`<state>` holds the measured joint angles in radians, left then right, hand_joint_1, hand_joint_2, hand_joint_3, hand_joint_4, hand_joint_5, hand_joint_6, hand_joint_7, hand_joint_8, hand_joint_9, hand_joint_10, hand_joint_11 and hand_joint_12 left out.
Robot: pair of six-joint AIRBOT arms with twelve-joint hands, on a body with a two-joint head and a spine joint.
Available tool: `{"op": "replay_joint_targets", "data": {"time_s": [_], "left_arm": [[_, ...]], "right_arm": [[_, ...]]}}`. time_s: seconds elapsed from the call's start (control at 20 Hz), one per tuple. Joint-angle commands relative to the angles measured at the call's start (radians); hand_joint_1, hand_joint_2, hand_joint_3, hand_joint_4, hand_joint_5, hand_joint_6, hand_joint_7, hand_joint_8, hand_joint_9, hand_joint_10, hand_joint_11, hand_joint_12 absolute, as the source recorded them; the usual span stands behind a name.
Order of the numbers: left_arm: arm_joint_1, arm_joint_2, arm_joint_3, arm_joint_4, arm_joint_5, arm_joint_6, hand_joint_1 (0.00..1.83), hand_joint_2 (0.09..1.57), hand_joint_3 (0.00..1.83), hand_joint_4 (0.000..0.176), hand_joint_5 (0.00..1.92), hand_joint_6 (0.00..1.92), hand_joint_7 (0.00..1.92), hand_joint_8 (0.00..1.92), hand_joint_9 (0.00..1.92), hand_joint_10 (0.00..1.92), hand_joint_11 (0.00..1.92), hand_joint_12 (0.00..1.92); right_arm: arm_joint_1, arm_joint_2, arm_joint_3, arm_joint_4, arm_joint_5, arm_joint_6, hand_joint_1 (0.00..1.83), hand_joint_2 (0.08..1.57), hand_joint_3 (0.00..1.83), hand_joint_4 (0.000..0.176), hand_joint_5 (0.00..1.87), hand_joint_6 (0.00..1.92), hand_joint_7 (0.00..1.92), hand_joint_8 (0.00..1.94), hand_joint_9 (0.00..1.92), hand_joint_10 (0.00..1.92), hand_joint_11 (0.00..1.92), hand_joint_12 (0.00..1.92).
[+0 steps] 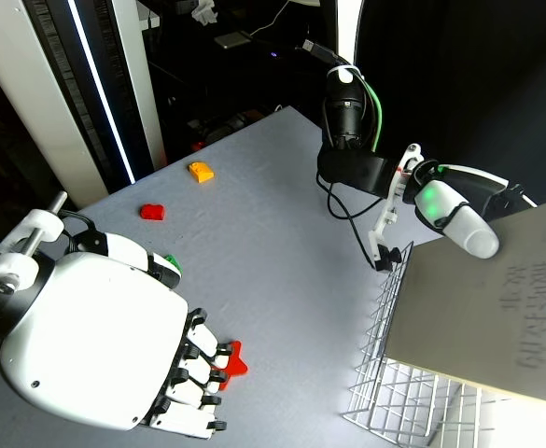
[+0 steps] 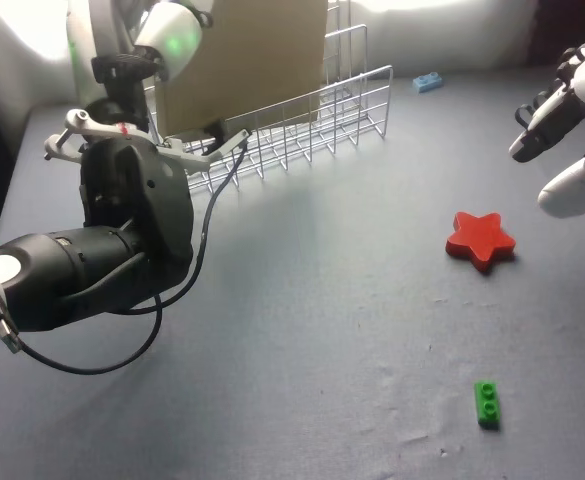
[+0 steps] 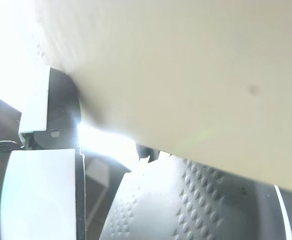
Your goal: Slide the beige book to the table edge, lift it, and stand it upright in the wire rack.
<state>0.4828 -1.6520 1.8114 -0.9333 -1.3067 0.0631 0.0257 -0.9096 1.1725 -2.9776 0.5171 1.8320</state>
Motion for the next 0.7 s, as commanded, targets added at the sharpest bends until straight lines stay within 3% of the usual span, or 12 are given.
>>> {"op": "replay_joint_targets", "data": {"time_s": [0.0, 0.05, 0.1, 0.15, 0.2, 0.3, 0.65], "left_arm": [[-0.01, 0.011, 0.001, 0.058, -0.14, -0.017, 0.99, 1.25, 0.0, 0.0, 0.73, 1.37, 0.83, 0.31, 0.68, 0.75, 0.37, 1.37], [-0.01, 0.01, 0.001, 0.059, -0.146, -0.017, 0.97, 1.25, 0.0, 0.012, 0.73, 1.37, 0.83, 0.28, 0.68, 0.74, 0.37, 1.37], [-0.01, 0.01, 0.001, 0.059, -0.148, -0.017, 0.91, 1.19, 0.0, 0.0, 0.63, 0.75, 0.83, 0.24, 0.68, 0.73, 0.38, 1.4], [-0.011, 0.01, 0.001, 0.059, -0.148, -0.017, 0.91, 1.17, 0.0, 0.0, 0.68, 0.42, 0.83, 0.2, 0.67, 0.71, 0.36, 1.41], [-0.011, 0.01, 0.0, 0.059, -0.148, -0.017, 0.91, 1.16, 0.0, 0.0, 0.73, 0.25, 0.84, 0.16, 0.67, 0.71, 0.36, 1.4], [-0.013, 0.009, 0.0, 0.059, -0.15, -0.017, 0.89, 1.13, 0.0, 0.0, 0.78, 0.09, 0.84, 0.08, 0.67, 0.67, 0.34, 1.37], [-0.015, 0.01, 0.0, 0.062, -0.16, -0.01, 0.84, 1.07, 0.0, 0.0, 0.74, 0.02, 0.78, 0.03, 0.59, 0.66, 0.23, 1.4]], "right_arm": [[0.007, 0.009, 0.003, -0.034, -0.075, 0.002, 0.22, 1.16, 0.0, 0.0, 0.43, 0.0, 0.46, 0.0, 0.46, 0.0, 0.02, 1.02], [0.008, 0.009, 0.004, -0.034, -0.074, 0.002, 0.22, 1.16, 0.0, 0.0, 0.43, 0.0, 0.47, 0.0, 0.46, 0.0, 0.02, 1.03], [0.008, 0.009, 0.004, -0.034, -0.073, 0.002, 0.21, 1.17, 0.0, 0.0, 0.44, 0.01, 0.47, 0.0, 0.47, 0.0, 0.03, 1.03], [0.008, 0.009, 0.004, -0.034, -0.07, 0.002, 0.2, 1.17, 0.0, 0.0, 0.45, 0.01, 0.48, 0.01, 0.47, 0.0, 0.04, 1.03], [0.008, 0.009, 0.004, -0.034, -0.069, 0.002, 0.2, 1.17, 0.0, 0.0, 0.46, 0.01, 0.49, 0.01, 0.48, 0.01, 0.04, 1.03], [0.008, 0.009, 0.004, -0.034, -0.067, 0.003, 0.22, 1.16, 0.0, 0.0, 0.47, 0.01, 0.5, 0.01, 0.48, 0.01, 0.04, 1.03], [0.009, 0.009, 0.004, -0.034, -0.063, 0.003, 0.23, 1.17, 0.0, 0.0, 0.45, 0.01, 0.49, 0.01, 0.47, 0.01, 0.02, 1.0]]}}
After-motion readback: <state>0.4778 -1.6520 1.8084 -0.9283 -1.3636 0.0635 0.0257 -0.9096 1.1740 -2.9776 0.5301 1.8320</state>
